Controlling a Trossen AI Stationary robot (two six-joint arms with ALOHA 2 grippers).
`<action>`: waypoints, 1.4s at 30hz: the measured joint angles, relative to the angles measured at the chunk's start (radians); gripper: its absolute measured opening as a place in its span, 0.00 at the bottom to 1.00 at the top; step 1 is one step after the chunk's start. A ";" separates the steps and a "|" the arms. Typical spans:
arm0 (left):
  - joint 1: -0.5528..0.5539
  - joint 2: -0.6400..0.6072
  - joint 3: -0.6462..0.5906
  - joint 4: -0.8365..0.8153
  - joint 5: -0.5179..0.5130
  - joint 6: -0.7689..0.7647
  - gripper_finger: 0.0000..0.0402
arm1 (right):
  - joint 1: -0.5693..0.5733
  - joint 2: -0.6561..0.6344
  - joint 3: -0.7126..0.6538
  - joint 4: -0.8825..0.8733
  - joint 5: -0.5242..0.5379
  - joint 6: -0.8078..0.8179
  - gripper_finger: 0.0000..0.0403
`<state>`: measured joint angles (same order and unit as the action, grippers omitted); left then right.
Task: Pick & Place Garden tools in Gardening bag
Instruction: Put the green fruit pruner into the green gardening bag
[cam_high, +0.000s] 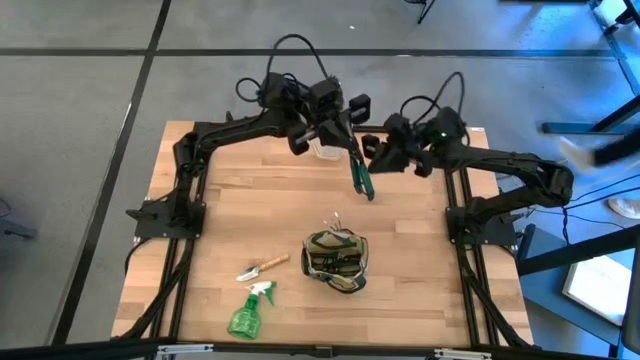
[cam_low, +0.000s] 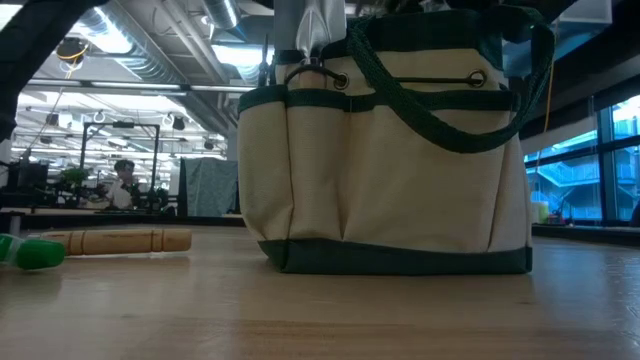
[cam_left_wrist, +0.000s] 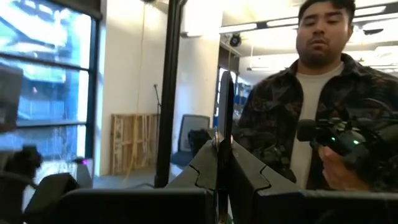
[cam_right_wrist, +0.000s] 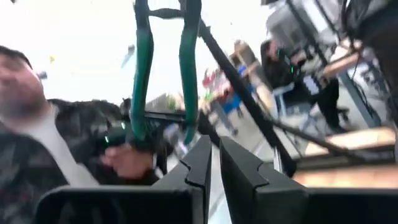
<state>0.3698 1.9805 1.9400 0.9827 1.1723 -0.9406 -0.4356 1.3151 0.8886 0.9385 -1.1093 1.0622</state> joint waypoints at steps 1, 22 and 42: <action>0.000 -0.005 0.000 0.017 -0.008 -0.012 0.02 | 0.001 -0.001 0.000 0.034 0.024 0.038 0.09; -0.066 -0.053 0.000 0.176 -0.146 -0.004 0.02 | 0.130 -0.006 0.084 0.421 0.157 0.487 0.09; -0.149 -0.063 0.000 0.582 -0.056 -0.311 0.02 | 0.543 -0.002 0.591 -0.801 0.587 -0.271 0.65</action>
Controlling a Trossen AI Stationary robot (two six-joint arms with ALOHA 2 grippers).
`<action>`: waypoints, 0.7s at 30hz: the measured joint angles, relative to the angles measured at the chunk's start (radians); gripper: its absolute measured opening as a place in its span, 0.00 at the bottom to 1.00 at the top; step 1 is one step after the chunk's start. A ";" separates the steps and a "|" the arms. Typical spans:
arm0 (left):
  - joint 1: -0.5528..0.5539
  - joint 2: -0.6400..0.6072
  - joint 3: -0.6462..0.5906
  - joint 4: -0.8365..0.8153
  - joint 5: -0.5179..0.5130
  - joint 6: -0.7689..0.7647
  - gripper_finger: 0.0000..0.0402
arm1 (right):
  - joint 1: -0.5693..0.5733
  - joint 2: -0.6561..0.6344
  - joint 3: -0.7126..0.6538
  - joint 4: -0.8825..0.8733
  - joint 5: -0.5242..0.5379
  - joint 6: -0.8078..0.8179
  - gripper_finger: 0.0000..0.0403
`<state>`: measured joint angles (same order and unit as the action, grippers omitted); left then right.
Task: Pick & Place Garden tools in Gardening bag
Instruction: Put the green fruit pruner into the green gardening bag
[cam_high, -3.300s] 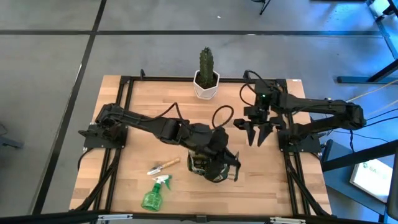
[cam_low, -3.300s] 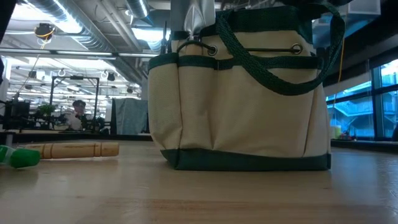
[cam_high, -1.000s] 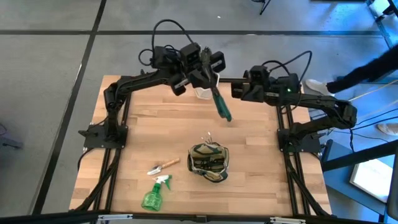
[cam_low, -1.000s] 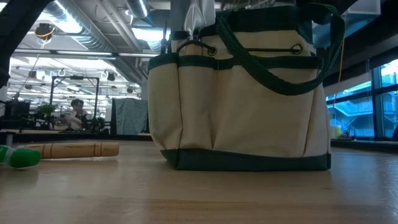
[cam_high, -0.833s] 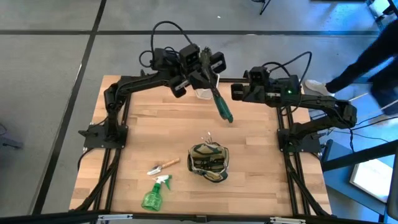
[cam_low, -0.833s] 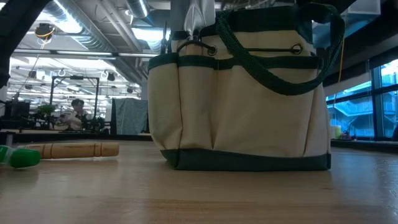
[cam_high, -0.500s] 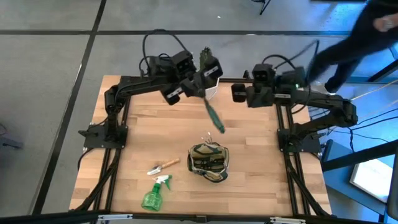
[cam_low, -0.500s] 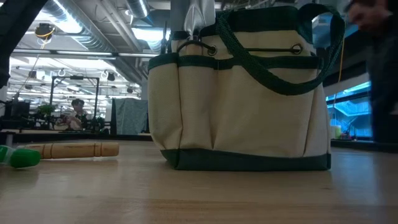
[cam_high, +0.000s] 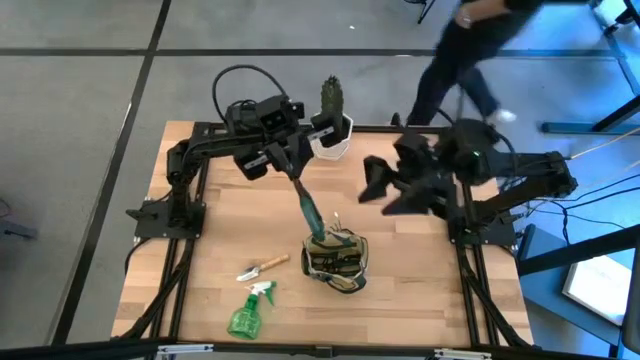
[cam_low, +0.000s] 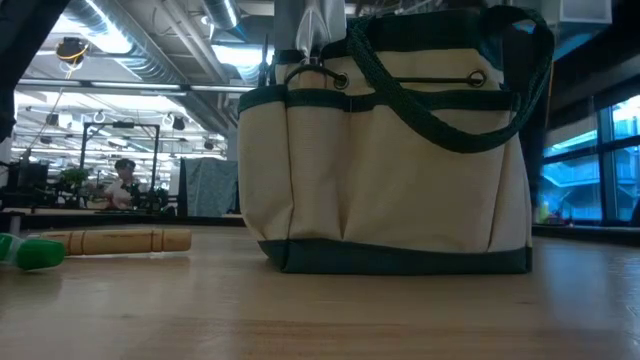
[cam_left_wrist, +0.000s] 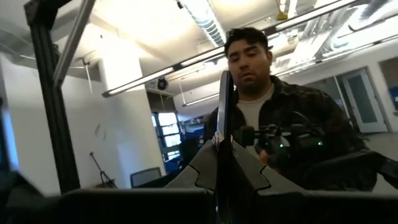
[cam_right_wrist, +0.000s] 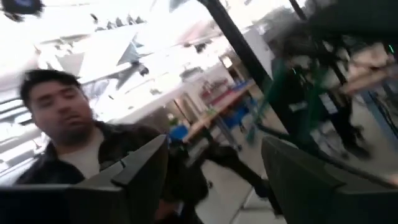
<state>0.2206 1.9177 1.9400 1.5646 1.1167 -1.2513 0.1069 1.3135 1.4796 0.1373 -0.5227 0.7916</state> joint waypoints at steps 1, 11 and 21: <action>-0.006 0.003 0.000 0.000 -0.005 0.006 0.02 | 0.023 0.004 0.001 0.027 0.025 -0.006 0.65; -0.070 0.013 0.000 -0.222 -0.078 0.148 0.02 | 0.106 0.021 0.000 -0.111 0.299 -0.031 0.65; -0.139 0.014 0.000 -0.254 -0.081 0.092 0.02 | 0.136 -0.029 -0.002 -0.469 0.358 -0.115 0.65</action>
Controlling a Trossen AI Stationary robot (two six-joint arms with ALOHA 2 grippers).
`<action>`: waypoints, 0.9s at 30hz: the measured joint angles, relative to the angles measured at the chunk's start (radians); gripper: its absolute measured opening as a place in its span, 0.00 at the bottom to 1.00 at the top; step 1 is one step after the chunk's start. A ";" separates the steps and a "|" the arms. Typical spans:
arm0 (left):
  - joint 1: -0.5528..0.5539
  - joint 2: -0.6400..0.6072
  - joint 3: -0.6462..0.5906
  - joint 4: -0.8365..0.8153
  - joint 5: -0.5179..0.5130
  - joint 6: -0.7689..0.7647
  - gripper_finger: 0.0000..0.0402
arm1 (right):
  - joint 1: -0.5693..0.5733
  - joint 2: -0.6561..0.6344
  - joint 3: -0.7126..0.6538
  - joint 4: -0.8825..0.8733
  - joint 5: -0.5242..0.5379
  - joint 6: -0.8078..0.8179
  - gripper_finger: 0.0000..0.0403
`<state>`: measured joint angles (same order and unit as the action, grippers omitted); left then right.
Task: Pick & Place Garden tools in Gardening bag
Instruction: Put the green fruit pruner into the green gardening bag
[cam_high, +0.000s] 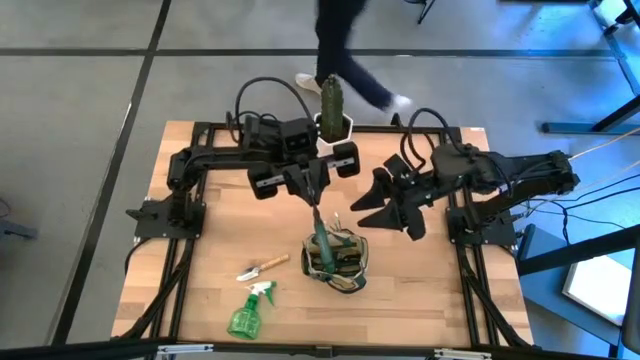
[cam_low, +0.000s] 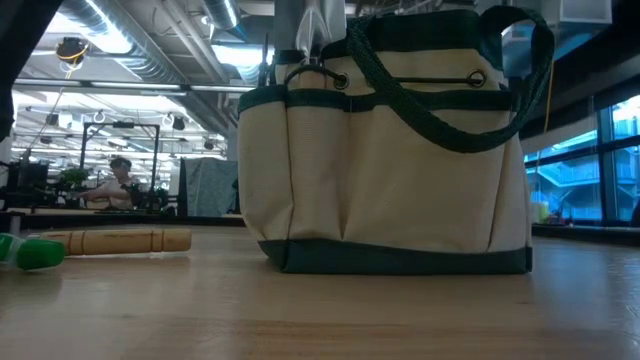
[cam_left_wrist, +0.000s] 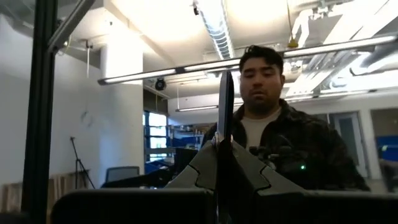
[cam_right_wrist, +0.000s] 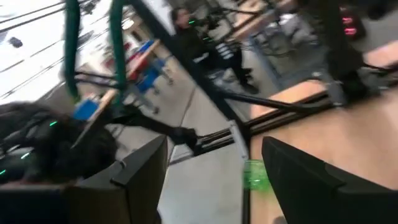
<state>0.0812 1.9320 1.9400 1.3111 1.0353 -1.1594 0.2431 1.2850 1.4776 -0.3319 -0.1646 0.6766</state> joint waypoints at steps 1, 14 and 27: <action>-0.004 0.000 0.000 0.003 0.003 0.017 0.02 | 0.006 0.000 0.000 0.010 -0.020 -0.008 0.65; -0.009 0.010 -0.001 -0.099 0.038 0.077 0.02 | 0.033 0.021 0.000 0.220 -0.064 -0.104 0.65; -0.033 0.008 -0.002 -0.084 0.070 0.135 0.02 | 0.019 0.104 0.000 0.463 -0.170 -0.057 0.65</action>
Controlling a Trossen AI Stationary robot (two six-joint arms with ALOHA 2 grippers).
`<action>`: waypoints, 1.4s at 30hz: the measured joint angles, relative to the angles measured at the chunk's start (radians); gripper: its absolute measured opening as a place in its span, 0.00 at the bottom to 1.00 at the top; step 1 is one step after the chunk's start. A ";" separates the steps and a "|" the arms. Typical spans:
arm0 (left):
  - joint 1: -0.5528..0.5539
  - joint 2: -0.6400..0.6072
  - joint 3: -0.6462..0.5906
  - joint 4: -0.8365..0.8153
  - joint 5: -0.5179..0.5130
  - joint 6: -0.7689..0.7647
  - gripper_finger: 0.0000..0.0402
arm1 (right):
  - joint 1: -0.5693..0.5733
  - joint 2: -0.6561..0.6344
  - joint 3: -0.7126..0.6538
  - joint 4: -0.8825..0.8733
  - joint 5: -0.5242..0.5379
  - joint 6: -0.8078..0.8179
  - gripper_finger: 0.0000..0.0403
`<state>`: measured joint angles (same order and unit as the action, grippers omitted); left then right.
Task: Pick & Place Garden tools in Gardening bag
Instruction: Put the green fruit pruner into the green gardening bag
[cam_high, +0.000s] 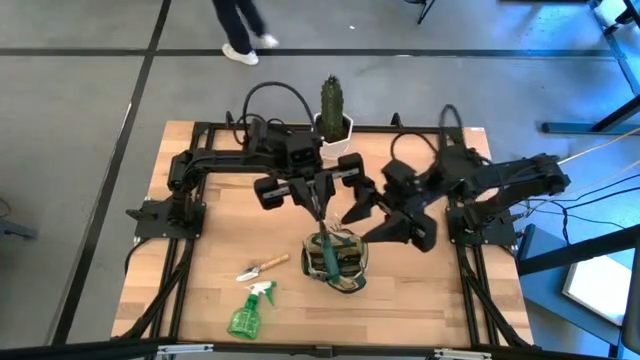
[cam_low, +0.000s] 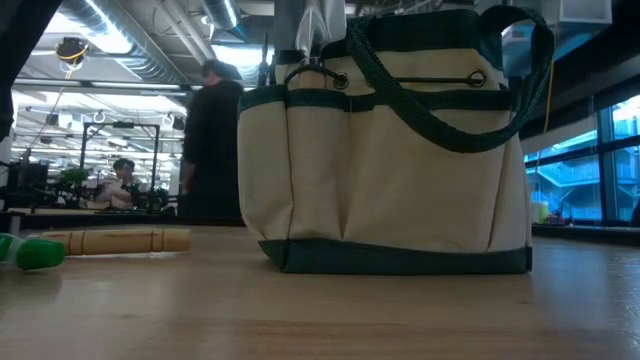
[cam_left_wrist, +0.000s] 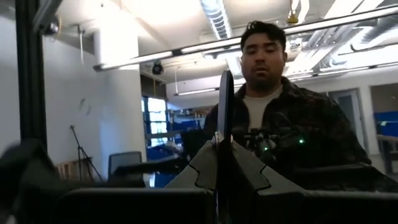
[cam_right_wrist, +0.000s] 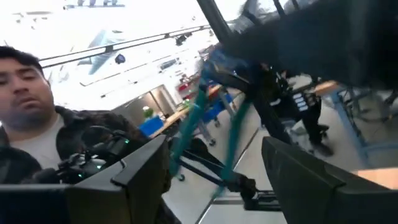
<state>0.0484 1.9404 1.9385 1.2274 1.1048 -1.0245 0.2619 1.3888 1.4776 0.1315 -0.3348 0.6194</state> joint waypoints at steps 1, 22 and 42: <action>-0.002 0.000 0.000 0.021 -0.003 -0.001 0.02 | -0.003 0.015 0.000 0.011 -0.010 0.016 0.65; -0.043 -0.007 0.002 0.331 0.009 -0.286 0.02 | -0.056 0.204 0.000 0.349 -0.317 0.214 0.65; 0.088 -0.023 -0.115 0.296 0.030 -0.377 0.02 | -0.061 0.073 -0.001 -0.251 -0.265 -0.069 0.54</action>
<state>0.1361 1.9175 1.8230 1.5239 1.1347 -1.4014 0.2013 1.4615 1.4769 -0.1197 -0.6003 0.5501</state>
